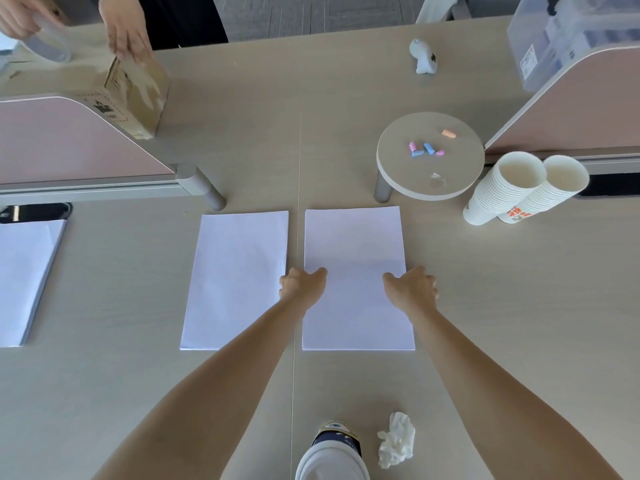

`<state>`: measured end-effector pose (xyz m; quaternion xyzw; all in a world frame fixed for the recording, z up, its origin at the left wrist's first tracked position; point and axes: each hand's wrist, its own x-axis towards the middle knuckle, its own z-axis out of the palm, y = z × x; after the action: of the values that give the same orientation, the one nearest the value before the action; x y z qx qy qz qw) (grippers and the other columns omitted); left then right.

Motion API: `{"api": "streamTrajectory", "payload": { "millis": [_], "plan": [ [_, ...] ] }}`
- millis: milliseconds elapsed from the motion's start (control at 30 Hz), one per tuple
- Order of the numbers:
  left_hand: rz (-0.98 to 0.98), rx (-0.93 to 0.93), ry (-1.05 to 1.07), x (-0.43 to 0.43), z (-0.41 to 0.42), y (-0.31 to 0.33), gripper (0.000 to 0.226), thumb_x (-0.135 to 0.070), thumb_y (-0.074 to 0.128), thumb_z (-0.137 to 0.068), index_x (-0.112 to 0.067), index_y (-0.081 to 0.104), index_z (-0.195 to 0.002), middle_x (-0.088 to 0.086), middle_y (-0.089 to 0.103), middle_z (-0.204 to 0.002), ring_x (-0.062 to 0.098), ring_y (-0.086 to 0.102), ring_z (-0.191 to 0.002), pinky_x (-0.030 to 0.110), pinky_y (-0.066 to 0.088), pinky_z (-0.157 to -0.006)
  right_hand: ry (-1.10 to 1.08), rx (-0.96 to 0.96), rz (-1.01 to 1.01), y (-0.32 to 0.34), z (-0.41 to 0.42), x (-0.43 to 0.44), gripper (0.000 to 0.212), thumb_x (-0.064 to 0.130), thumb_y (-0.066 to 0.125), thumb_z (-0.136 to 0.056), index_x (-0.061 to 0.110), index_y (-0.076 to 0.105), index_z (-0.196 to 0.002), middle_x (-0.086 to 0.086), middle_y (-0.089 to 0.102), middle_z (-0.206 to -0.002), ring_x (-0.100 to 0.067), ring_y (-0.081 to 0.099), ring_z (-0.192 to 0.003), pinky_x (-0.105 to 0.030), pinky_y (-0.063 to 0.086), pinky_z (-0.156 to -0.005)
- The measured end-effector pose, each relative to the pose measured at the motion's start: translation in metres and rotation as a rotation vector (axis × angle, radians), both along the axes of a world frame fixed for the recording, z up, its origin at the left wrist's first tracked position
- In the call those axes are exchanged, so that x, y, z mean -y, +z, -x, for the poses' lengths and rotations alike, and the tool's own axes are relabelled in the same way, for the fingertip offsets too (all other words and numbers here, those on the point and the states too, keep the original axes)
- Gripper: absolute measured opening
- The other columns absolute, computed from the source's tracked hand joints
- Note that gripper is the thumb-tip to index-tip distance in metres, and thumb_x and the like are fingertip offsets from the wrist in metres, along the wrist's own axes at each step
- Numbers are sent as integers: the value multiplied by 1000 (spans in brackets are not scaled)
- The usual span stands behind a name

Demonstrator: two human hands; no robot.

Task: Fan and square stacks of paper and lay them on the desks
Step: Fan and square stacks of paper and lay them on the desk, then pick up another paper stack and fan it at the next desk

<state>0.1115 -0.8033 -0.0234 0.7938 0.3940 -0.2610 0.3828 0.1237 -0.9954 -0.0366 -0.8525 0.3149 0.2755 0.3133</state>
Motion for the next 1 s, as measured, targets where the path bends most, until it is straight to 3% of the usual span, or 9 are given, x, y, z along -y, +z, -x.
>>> {"api": "streamTrajectory", "payload": {
  "millis": [67, 100, 133, 167, 233, 300, 400, 600, 1000],
  "plan": [
    [80, 79, 2, -12, 7, 15, 27, -37, 50, -85, -11, 59, -86, 7, 56, -82, 23, 53, -63, 26, 36, -55, 16, 50, -37, 14, 9, 2, 52, 38, 54, -89, 5, 43, -127, -12, 43, -127, -34, 47, -117, -38, 45, -79],
    [150, 120, 30, -19, 12, 22, 19, -31, 52, -84, -14, 55, -76, 4, 50, -71, 22, 46, -58, 26, 35, -57, 41, 93, -86, 22, 13, 2, 40, 37, 54, -89, 9, 49, -116, -8, 47, -115, -29, 52, -105, -35, 44, -74],
    [231, 147, 78, -28, 17, 29, 15, -25, 52, -82, -17, 50, -70, 3, 44, -66, 22, 41, -58, 28, 35, -60, 68, 124, -151, 31, 17, 2, 22, 35, 53, -88, 15, 52, -96, -3, 49, -97, -24, 53, -85, -31, 40, -64],
    [312, 162, 135, -37, 24, 38, 15, -20, 51, -82, -18, 48, -68, 3, 43, -67, 22, 40, -59, 30, 36, -60, 96, 156, -218, 41, 21, 0, 18, 33, 52, -86, 20, 46, -77, 1, 45, -79, -20, 46, -66, -28, 34, -58],
    [362, 195, 206, -58, 44, 55, 15, -17, 54, -88, -15, 58, -74, 2, 54, -70, 21, 48, -61, 27, 42, -58, 127, 200, -302, 63, 27, -7, 23, 35, 52, -78, 20, 41, -66, 1, 44, -64, -21, 40, -57, -29, 33, -58],
    [315, 246, 250, -80, 65, 71, 17, -22, 59, -90, -9, 68, -83, 3, 61, -71, 20, 52, -61, 25, 44, -56, 145, 248, -378, 87, 31, -19, 20, 40, 54, -71, 20, 55, -69, 0, 54, -66, -21, 49, -60, -32, 40, -61],
    [280, 314, 299, -112, 95, 90, 22, -24, 60, -89, -9, 64, -74, 1, 51, -63, 18, 42, -53, 25, 34, -50, 216, 279, -498, 127, 44, -51, 18, 30, 58, -79, 14, 62, -72, 0, 60, -67, -19, 53, -59, -31, 46, -63],
    [264, 473, 295, -184, 143, 115, 35, -26, 64, -85, -20, 41, -59, -1, 38, -58, 17, 32, -48, 25, 28, -52, 447, 273, -573, 183, 83, -146, 27, 22, 57, -85, 14, 50, -60, 2, 50, -57, -18, 43, -55, -26, 39, -58],
    [253, 594, 277, -431, 252, 130, 40, -34, 67, -78, -22, 44, -47, 0, 45, -52, 20, 41, -51, 29, 37, -60, 634, 299, -578, 216, 172, -410, 34, 23, 62, -91, 16, 50, -61, 0, 47, -56, -17, 41, -53, -28, 37, -55]
  ]
}}
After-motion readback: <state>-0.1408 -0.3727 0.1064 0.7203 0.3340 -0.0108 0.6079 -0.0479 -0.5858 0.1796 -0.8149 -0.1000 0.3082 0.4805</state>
